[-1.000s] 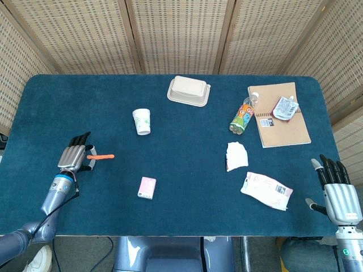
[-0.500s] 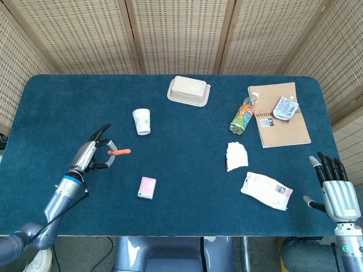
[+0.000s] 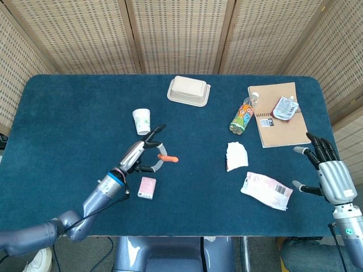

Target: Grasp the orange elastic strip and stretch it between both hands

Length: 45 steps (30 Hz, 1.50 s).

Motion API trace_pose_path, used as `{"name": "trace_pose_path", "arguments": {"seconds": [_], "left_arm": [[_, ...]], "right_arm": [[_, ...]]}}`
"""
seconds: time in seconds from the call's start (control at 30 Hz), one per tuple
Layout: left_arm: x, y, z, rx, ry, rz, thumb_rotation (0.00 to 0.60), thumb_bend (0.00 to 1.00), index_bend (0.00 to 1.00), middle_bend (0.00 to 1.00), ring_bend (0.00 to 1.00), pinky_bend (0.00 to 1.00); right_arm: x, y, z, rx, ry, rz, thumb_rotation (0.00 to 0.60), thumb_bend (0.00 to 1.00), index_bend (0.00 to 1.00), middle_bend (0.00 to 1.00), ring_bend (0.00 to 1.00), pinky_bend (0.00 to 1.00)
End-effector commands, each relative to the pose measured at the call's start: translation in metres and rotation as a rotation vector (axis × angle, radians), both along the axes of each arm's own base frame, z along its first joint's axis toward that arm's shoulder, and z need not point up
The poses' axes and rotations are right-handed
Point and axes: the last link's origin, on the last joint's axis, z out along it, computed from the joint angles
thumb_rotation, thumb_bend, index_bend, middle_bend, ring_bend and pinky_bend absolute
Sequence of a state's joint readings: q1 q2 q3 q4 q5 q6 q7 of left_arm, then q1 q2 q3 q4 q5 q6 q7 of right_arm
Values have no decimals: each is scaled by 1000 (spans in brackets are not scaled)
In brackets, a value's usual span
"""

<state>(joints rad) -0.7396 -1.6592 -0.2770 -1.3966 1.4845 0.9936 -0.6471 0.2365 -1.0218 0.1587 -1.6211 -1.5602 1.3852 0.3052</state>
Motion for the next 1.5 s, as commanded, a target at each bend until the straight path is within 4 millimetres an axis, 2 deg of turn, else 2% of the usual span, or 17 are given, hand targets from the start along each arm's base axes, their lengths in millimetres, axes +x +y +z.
{"name": "trace_pose_path", "arguments": {"seconds": [0.03, 0.2, 0.27, 0.4, 0.73, 1.5], "left_arm": [[22, 6, -18, -30, 1, -1, 600, 462, 710, 0, 0, 0], [45, 7, -40, -75, -1, -9, 600, 462, 710, 0, 0, 0], [55, 5, -49, -88, 0, -12, 600, 462, 710, 0, 0, 0], [74, 3, -62, -123, -30, -3, 600, 462, 710, 0, 0, 0], [85, 5, -67, -149, -44, 13, 600, 462, 709, 0, 0, 0], [88, -1, -71, -174, -43, 10, 600, 462, 708, 0, 0, 0]], "right_arm": [[33, -23, 8, 119, -165, 60, 600, 106, 343, 53, 0, 0], [55, -36, 2, 218, -237, 76, 600, 293, 385, 76, 0, 0], [67, -43, -1, 265, -267, 82, 600, 331, 402, 81, 0, 0], [95, -54, -17, 371, -276, 95, 600, 342, 442, 85, 0, 0], [127, -58, -42, 430, -277, 130, 600, 371, 484, 100, 0, 0], [140, -61, -68, 419, -207, 144, 600, 424, 519, 104, 0, 0]]}}
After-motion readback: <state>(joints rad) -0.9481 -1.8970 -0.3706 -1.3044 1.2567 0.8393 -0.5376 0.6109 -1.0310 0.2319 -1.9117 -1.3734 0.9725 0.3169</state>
